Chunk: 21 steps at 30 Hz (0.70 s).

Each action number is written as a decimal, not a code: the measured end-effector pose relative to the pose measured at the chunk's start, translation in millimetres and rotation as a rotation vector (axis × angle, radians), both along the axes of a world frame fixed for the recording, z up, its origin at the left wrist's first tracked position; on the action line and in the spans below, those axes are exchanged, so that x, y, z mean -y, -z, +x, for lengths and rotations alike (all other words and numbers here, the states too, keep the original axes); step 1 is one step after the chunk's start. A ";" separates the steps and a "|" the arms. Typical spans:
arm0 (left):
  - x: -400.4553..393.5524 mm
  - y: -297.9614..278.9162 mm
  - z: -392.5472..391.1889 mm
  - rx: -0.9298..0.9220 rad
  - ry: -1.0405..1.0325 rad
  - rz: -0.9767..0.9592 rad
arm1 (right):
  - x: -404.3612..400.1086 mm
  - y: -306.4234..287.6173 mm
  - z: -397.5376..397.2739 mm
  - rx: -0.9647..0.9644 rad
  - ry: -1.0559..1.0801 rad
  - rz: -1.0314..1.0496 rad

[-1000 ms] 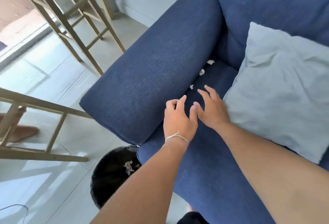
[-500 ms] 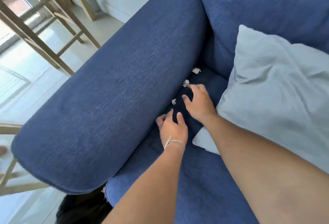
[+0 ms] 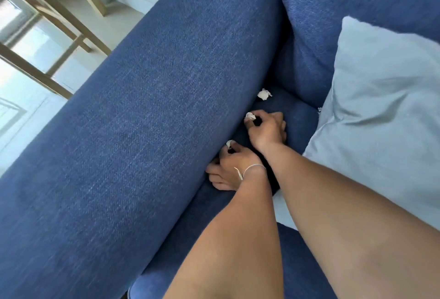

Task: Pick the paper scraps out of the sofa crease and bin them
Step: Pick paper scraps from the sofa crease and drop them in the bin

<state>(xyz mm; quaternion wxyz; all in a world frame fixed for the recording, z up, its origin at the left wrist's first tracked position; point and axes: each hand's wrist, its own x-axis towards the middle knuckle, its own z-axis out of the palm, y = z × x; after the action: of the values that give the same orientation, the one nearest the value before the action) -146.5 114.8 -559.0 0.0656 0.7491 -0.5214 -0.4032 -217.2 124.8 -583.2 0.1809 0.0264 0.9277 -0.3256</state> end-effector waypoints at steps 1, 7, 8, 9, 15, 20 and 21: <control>-0.6 1.4 -0.3 -0.015 0.000 -0.013 | -1.8 -0.2 -0.5 0.008 -0.002 -0.017; 2.2 -4.4 28.0 -0.228 0.056 -0.013 | -9.5 -13.3 5.2 0.028 -0.065 -0.088; 3.0 -7.9 36.9 -0.267 0.104 -0.020 | -7.8 -18.7 10.4 0.043 -0.072 -0.075; 2.3 -12.5 47.2 -0.314 0.146 -0.029 | -5.6 -25.0 17.4 0.068 -0.081 -0.070; -9.9 -57.1 154.3 -0.428 0.297 -0.007 | -17.9 -58.0 93.3 0.224 -0.184 -0.211; -5.2 -87.6 265.0 -0.308 0.306 0.018 | -48.5 -90.7 184.9 0.188 -0.329 -0.143; -3.8 -92.5 283.8 -0.289 0.303 0.015 | -52.9 -98.5 199.8 0.197 -0.360 -0.144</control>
<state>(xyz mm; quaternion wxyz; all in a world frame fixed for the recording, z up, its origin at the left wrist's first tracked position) 137.3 118.6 -466.4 0.0728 0.5970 -0.6102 -0.5157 -17.4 177.7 -484.7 0.3273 -0.1208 0.8695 -0.3495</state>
